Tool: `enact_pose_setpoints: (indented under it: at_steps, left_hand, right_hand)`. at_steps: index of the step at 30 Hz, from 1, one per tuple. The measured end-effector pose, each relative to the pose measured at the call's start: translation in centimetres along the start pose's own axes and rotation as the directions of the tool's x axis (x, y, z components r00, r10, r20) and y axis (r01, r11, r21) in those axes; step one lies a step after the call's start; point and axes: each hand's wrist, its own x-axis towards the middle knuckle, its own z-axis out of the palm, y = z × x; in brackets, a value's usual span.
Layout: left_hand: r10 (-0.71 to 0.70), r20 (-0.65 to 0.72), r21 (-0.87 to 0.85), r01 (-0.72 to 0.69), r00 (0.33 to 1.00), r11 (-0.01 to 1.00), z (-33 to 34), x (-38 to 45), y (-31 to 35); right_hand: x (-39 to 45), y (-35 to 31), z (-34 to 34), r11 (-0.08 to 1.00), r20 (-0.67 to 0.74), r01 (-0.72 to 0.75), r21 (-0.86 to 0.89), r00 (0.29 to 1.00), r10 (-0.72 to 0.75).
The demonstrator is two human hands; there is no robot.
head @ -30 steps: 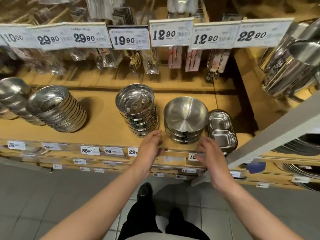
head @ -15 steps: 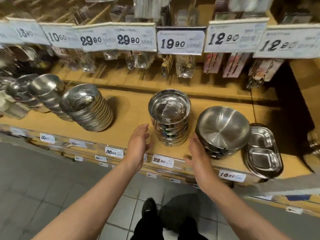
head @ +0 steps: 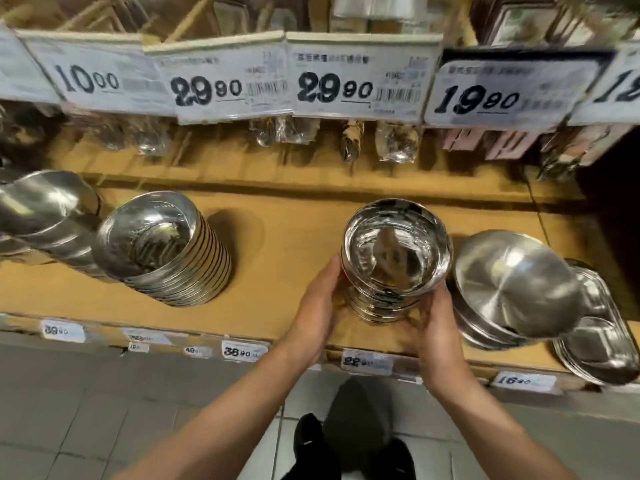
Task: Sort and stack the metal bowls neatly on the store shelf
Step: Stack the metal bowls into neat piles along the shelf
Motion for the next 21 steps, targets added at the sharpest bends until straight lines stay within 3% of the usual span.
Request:
enact_pose_setpoints:
  at_steps: [10,18,21]
  left_hand:
    - [0.048,-0.023,-0.033,-0.048,0.999,0.998,-5.5,1.1,3.0]
    - [0.138,-0.177,-0.014,-0.143,0.974,0.99,-9.5,3.4,4.8]
    - [0.197,-0.209,-0.005,-0.202,0.958,0.979,-10.0,3.9,4.8]
  right_hand:
    - [2.6,0.0,6.3,0.998,0.016,-0.053,0.027,0.998,0.053]
    - [5.1,-1.7,12.6,0.996,0.21,0.089,-0.021,0.974,-0.083]
    - [5.8,-2.0,14.0,0.996,0.187,0.082,-0.026,0.979,-0.076]
